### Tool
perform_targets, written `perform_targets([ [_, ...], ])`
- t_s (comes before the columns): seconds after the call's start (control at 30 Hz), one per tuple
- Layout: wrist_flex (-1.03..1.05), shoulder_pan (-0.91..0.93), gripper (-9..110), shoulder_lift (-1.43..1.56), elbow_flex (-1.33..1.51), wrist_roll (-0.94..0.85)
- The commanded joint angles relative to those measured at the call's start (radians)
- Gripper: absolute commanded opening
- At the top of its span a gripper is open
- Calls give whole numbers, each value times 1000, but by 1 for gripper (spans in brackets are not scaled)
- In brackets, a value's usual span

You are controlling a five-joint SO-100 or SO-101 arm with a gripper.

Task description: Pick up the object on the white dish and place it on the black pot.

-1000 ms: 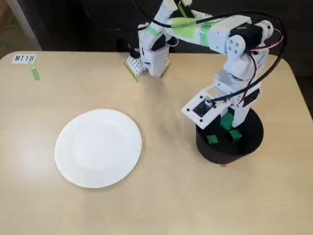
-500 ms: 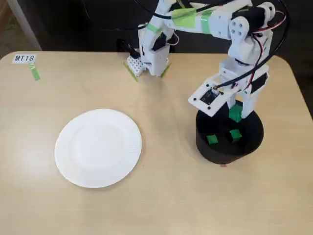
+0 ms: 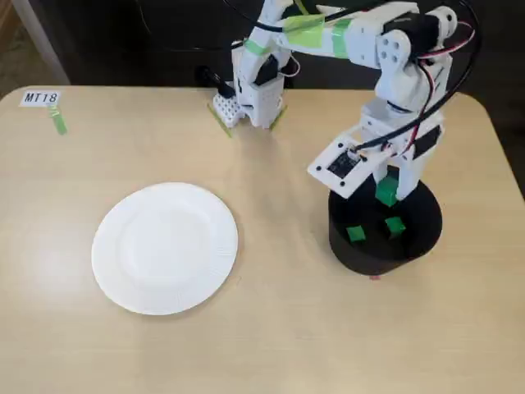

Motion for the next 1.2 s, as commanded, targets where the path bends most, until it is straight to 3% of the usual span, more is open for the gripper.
perform_targets([
  [0.0,-97,18,0,123,138,14],
  [0.47,-549,17,0,322,718,31],
  [1.0,-769,2,1,310,857,-32],
  [1.17,-750,0,21,311,857,-69],
])
